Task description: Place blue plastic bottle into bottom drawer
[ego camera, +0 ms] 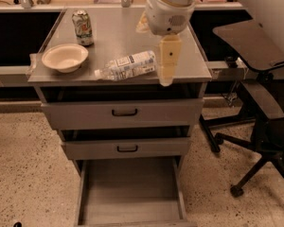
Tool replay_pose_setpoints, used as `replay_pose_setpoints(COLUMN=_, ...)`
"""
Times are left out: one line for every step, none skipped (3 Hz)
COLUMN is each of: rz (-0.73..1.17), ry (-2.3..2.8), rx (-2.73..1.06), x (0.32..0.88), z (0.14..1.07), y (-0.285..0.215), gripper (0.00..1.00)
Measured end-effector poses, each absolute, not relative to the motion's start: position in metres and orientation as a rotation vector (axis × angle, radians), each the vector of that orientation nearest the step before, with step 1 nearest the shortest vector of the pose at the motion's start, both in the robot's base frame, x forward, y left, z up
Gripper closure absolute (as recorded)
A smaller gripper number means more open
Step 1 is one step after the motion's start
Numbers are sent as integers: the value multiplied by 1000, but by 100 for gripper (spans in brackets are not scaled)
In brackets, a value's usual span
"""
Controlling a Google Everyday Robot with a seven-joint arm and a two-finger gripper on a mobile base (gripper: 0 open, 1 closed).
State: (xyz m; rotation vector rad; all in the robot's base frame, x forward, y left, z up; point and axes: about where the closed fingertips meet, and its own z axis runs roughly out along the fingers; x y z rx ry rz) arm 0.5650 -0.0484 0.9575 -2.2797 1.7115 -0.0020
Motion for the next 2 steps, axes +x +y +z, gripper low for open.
replay_pose_setpoints(rz=32, ry=1648, rx=-2306, x=574, z=950, y=-20, gripper=0)
replay_pose_setpoints(rz=32, ry=1648, rx=-2306, x=574, z=950, y=-20, gripper=0)
